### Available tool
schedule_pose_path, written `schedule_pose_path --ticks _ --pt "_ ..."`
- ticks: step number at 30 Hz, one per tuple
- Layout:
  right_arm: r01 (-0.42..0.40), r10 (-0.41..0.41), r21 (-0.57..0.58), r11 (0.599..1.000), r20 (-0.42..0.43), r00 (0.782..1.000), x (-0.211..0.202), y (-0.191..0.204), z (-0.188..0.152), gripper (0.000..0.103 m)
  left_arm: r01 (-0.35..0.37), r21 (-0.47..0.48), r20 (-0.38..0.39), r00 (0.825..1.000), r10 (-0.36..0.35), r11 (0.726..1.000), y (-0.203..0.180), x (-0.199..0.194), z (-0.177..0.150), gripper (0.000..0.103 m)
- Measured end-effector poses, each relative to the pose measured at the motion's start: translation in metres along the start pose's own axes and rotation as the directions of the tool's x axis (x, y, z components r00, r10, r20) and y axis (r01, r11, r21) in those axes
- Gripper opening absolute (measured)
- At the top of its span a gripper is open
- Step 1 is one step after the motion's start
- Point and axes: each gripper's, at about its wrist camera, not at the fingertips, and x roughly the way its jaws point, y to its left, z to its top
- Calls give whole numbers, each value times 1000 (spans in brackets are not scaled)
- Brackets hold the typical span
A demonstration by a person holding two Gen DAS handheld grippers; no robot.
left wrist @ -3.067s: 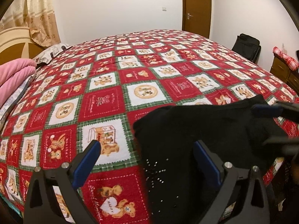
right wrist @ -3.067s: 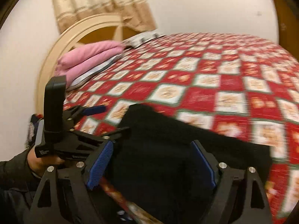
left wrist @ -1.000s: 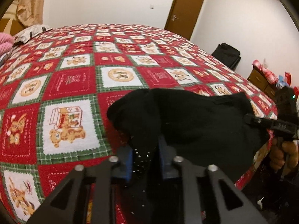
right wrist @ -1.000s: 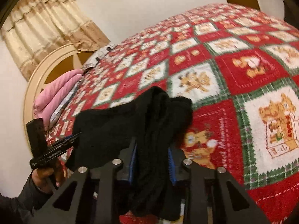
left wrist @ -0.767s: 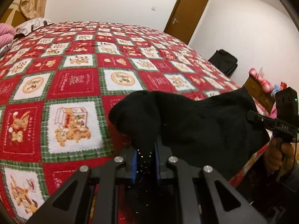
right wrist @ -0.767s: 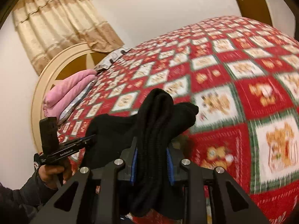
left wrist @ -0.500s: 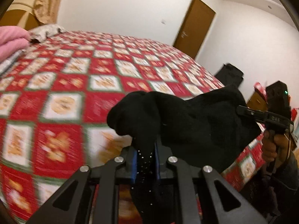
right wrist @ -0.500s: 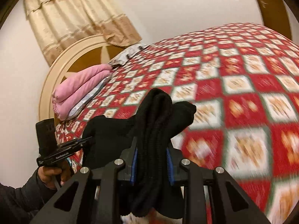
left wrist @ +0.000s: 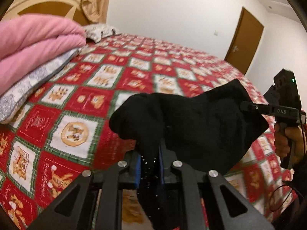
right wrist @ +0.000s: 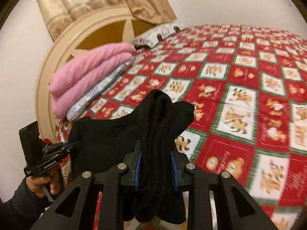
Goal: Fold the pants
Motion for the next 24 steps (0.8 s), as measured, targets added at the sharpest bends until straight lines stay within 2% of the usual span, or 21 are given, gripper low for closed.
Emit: schedule_pose_path --ticks 2,3,5,6,7,11,19,24 --pt "16 -15 17 1000 -24 1000 18 -9 0 26 -8 -14 -37 999 7 1000 11 13 -6 19" --pt "17 -15 46 999 -42 999 26 -18 -2 28 -13 -20 -47 999 12 1000 17 17 -10 26" --pt "12 -6 104 995 -59 998 35 -36 -8 33 -45 -34 -47 998 43 998 23 22 -17 46" --pt "6 1 120 993 -62 998 36 -42 -9 41 -71 -35 -37 997 70 997 26 23 -20 62" --pt "11 -3 129 992 -65 998 38 -47 -11 43 -80 -38 -30 996 78 996 28 23 -21 69" --pt "12 0 169 986 -69 998 43 -62 -15 55 -75 -38 -8 997 74 996 29 22 -26 71" --pt "-18 24 201 979 -32 999 34 -76 -22 56 -113 -26 -6 994 113 993 27 19 -27 74" --pt "21 -21 228 973 -1 1000 21 -85 -27 62 -153 -12 -12 988 153 988 27 10 -31 78"
